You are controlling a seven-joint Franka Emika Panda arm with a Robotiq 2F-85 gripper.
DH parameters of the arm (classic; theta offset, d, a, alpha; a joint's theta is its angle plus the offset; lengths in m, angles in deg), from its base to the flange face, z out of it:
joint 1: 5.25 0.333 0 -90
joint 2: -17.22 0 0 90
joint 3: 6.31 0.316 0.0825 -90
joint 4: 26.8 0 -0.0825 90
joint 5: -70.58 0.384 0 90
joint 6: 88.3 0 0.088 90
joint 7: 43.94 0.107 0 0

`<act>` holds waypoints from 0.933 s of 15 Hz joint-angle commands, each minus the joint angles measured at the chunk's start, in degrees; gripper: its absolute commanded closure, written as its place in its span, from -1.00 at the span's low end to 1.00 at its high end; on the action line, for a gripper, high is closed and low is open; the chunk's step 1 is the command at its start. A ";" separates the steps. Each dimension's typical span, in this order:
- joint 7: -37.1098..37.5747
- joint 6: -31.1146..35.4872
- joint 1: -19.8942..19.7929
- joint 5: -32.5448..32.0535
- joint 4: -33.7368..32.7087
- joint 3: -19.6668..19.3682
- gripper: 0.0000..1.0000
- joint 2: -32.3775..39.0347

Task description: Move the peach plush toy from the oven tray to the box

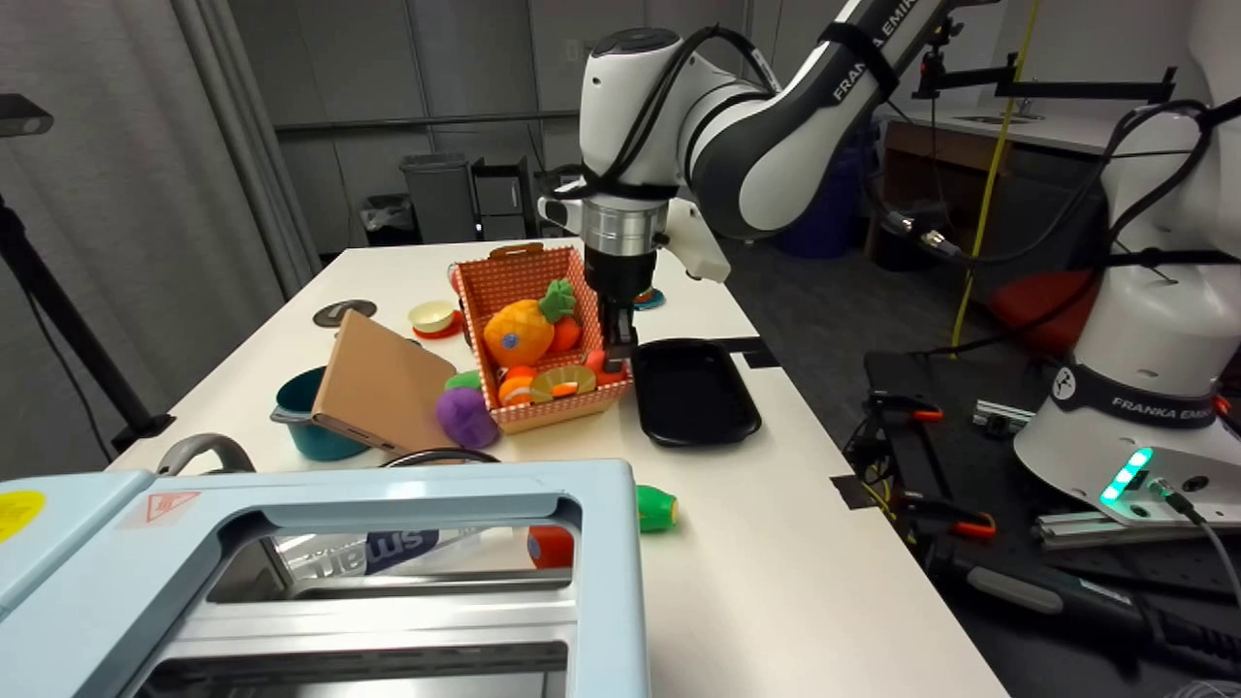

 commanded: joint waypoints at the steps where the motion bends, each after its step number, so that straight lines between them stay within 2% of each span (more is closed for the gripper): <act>1: 2.74 -1.55 1.61 -1.45 -1.19 -1.31 0.02 0.59; 4: 2.75 -1.77 1.61 -1.54 -1.24 -1.33 -0.47 0.63; 8: 2.90 -1.53 1.70 -1.90 -1.24 -1.44 -0.99 0.75; 14: 5.53 -1.18 2.14 -3.37 -1.19 -2.01 -1.00 0.74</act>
